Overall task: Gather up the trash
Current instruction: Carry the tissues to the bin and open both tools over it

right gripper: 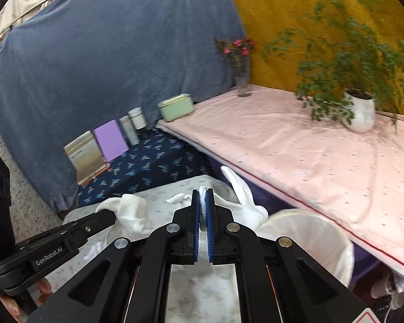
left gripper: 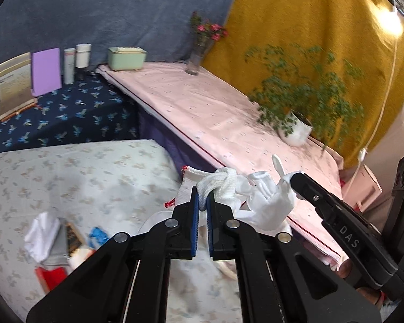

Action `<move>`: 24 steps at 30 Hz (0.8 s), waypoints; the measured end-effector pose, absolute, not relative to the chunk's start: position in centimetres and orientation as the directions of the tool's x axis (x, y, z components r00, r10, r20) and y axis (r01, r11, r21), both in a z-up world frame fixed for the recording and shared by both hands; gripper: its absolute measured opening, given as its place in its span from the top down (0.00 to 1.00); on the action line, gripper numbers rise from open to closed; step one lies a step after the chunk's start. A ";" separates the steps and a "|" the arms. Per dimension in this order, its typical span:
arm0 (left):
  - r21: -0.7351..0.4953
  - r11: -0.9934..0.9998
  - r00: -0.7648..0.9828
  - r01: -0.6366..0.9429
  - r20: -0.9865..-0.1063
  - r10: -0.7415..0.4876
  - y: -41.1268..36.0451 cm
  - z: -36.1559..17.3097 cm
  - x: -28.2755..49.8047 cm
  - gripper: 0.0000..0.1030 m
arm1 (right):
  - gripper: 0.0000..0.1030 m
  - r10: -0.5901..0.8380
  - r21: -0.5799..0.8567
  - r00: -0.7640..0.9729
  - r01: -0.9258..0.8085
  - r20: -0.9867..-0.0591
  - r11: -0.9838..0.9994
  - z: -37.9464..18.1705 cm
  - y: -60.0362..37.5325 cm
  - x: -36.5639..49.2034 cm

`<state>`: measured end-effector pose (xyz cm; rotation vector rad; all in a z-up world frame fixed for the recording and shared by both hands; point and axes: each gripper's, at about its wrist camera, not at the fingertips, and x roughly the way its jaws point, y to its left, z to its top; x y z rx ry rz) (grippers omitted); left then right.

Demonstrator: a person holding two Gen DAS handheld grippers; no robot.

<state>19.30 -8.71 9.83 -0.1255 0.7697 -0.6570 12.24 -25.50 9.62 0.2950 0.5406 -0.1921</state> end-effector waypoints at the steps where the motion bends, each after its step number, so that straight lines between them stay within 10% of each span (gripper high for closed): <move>1: -0.338 0.786 0.516 0.517 -0.610 -0.601 -9.9 9.7 18.9 0.95 | 0.95 -0.114 0.226 0.836 0.272 -0.537 0.935 9.4 -26.4 11.8; 14: -0.380 0.708 0.379 0.595 -0.645 -0.664 -19.6 6.9 16.1 0.94 | 0.95 -0.203 0.235 0.771 0.416 -0.603 0.879 5.9 -34.8 7.4; 18: -0.379 0.718 0.403 0.584 -0.633 -0.661 -20.0 6.7 15.9 0.52 | 0.90 -0.207 0.248 0.765 0.433 -0.610 0.867 5.4 -35.9 6.9; 24: -0.319 0.744 0.451 0.587 -0.635 -0.627 -19.9 7.3 15.8 0.49 | 0.80 -0.210 0.256 0.776 0.430 -0.594 0.866 6.2 -35.7 6.6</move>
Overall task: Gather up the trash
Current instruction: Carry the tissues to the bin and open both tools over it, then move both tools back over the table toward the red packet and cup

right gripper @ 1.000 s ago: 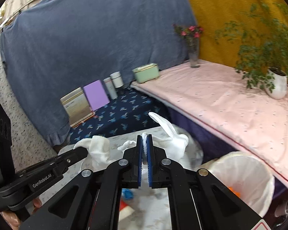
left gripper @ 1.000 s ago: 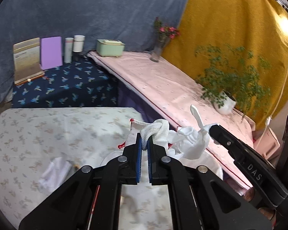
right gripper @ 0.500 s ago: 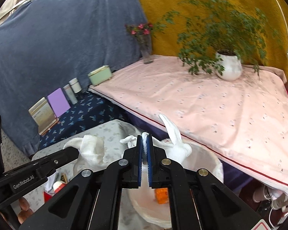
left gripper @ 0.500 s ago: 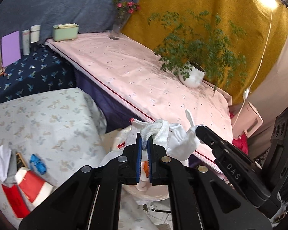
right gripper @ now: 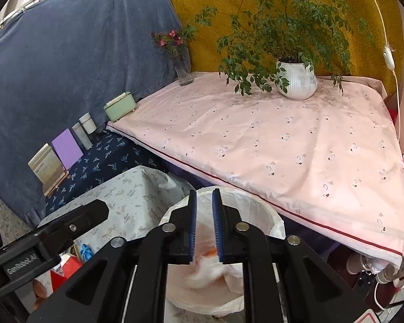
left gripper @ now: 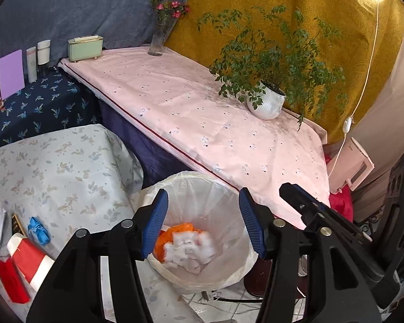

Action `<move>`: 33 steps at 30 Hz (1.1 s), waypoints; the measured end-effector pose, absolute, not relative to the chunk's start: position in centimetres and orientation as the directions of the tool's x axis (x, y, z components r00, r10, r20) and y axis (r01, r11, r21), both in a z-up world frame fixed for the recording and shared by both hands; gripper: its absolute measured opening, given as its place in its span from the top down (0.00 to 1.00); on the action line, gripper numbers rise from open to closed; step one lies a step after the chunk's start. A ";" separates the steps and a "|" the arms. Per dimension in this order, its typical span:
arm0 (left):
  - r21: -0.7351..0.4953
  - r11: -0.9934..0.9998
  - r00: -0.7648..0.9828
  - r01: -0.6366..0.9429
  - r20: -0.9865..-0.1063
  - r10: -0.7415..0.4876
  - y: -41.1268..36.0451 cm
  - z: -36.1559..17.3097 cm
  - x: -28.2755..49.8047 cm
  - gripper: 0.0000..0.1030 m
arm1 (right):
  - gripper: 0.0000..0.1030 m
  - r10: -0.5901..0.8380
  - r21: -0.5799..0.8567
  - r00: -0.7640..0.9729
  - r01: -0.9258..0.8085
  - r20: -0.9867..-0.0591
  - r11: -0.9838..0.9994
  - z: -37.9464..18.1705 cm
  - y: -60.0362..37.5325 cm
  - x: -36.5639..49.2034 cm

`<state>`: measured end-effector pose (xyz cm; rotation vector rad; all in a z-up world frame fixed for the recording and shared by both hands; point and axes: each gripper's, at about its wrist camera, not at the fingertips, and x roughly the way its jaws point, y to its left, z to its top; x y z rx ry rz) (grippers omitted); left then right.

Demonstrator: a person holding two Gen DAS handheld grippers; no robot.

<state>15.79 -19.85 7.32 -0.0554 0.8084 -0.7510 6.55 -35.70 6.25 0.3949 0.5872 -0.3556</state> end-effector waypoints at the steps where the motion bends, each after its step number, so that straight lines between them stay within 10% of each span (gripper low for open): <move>1: -0.314 0.747 0.456 0.586 -0.635 -0.624 -19.7 7.4 15.8 0.48 | 0.77 -0.212 0.254 0.780 0.428 -0.589 0.867 6.5 -35.6 6.5; 21: -0.216 0.868 0.604 0.446 -0.643 -0.470 -11.1 7.6 16.5 0.43 | 0.56 -0.142 0.229 0.820 0.315 -0.554 0.921 8.1 -28.6 7.5; 33: -0.203 0.947 0.663 0.248 -0.678 -0.319 -0.8 5.0 17.7 0.20 | 0.47 -0.055 0.223 0.808 0.226 -0.586 0.948 6.0 -22.2 9.6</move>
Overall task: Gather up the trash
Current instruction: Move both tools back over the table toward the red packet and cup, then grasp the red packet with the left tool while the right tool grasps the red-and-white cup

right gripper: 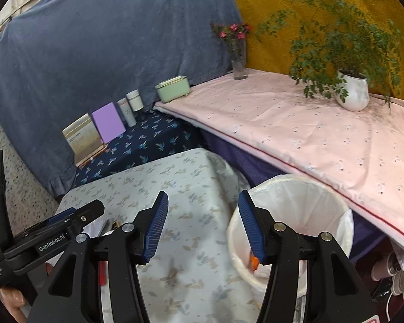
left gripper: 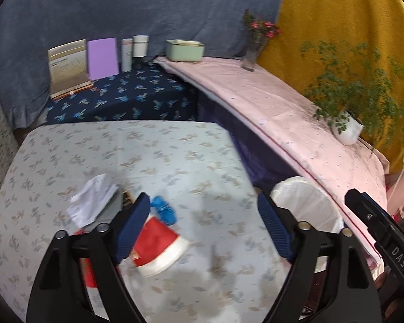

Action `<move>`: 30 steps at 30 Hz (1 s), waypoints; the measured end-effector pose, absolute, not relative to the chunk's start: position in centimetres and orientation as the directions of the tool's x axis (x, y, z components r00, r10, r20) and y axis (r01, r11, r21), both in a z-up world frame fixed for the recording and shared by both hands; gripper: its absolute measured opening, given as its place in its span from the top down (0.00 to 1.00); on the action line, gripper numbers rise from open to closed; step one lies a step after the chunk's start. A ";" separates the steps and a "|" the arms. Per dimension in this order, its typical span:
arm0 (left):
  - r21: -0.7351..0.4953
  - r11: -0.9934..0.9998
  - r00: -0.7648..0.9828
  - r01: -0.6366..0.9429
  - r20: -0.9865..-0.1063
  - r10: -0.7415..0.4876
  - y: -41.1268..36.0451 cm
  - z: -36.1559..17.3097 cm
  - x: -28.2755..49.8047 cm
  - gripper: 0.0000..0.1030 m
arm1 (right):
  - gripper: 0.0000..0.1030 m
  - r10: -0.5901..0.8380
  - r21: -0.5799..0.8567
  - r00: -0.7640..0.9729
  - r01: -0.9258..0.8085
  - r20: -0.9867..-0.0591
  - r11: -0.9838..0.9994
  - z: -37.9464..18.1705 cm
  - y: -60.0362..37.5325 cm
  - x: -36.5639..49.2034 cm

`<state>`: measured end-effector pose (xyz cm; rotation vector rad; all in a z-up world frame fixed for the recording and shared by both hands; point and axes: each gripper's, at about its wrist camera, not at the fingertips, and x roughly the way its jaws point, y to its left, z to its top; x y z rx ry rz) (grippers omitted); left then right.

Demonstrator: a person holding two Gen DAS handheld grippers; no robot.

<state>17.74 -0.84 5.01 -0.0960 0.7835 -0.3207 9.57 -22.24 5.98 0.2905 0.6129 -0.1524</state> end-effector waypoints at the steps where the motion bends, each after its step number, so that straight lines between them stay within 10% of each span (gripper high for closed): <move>1: -0.200 0.952 0.667 0.230 -0.680 -0.304 0.1 4.7 17.7 0.18 | 0.46 -0.047 0.224 0.806 0.219 -0.590 0.950 5.7 -21.7 9.7; 30: -0.105 0.994 0.532 0.025 -0.840 -0.102 11.8 -8.1 15.8 0.19 | 0.46 0.152 0.250 0.624 0.071 -0.766 0.966 -7.1 -7.6 12.0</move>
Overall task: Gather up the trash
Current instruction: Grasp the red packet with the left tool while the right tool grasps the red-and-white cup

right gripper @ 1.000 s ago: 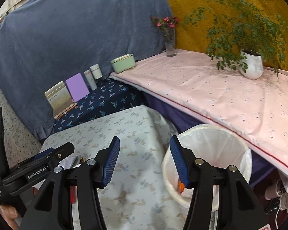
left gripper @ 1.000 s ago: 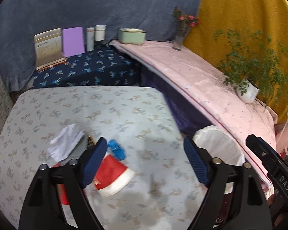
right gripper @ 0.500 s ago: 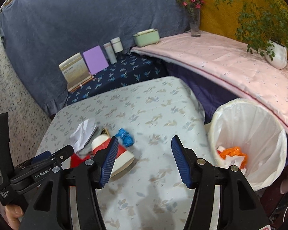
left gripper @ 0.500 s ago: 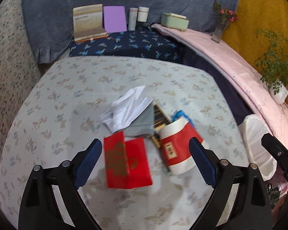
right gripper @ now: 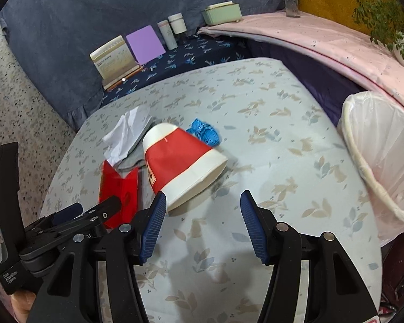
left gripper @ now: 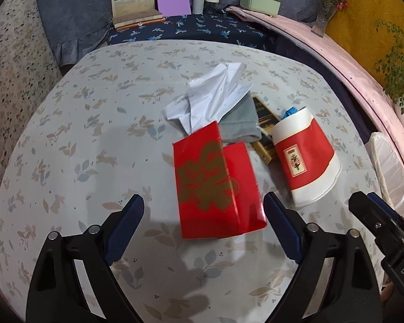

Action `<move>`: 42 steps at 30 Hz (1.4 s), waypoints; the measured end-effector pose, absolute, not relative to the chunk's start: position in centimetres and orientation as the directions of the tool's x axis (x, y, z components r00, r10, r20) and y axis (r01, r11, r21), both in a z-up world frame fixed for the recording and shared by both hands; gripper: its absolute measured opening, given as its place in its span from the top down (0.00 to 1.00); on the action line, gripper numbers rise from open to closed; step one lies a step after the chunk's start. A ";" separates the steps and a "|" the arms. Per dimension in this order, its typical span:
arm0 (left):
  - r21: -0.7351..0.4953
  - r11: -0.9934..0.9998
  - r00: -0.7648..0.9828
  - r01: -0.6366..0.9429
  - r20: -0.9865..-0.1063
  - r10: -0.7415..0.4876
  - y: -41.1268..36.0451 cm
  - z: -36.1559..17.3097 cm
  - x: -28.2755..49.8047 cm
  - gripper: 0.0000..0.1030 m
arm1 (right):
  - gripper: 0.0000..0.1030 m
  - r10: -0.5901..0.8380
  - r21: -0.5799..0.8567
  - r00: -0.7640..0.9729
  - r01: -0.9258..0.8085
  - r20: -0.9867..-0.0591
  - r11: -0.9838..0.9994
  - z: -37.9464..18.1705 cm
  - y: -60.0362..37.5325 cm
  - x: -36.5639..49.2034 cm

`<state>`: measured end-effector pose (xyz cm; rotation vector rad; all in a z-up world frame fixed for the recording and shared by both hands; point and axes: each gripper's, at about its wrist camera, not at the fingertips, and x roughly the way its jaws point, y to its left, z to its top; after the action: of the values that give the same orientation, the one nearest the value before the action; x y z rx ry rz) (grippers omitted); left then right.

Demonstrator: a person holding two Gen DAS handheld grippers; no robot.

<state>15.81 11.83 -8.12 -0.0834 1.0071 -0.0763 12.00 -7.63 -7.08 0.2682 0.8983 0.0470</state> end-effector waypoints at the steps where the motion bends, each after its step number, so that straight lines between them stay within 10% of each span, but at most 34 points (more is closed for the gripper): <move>1: -0.104 0.994 0.529 0.026 -0.842 -0.102 12.0 -8.3 15.8 0.22 | 0.46 0.157 0.253 0.618 0.070 -0.770 0.965 -7.4 -7.4 12.1; 22: -0.193 0.980 0.480 0.037 -0.857 -0.187 15.2 -9.4 15.9 0.89 | 0.53 0.224 0.296 0.579 0.031 -0.784 0.955 -10.3 -3.9 14.5; 30: -0.200 0.979 0.491 0.041 -0.850 -0.194 15.8 -8.9 15.9 0.94 | 0.94 0.246 0.304 0.568 0.009 -0.786 0.953 -10.4 -2.7 15.4; 42: -0.208 0.975 0.527 0.075 -0.822 -0.216 14.5 -6.3 15.5 0.96 | 0.97 0.246 0.303 0.654 -0.027 -0.715 0.953 -5.8 -3.9 14.0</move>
<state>15.52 14.45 -6.32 -0.1541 1.0018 -0.1749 14.05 -3.88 -5.80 0.2770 0.8467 0.1572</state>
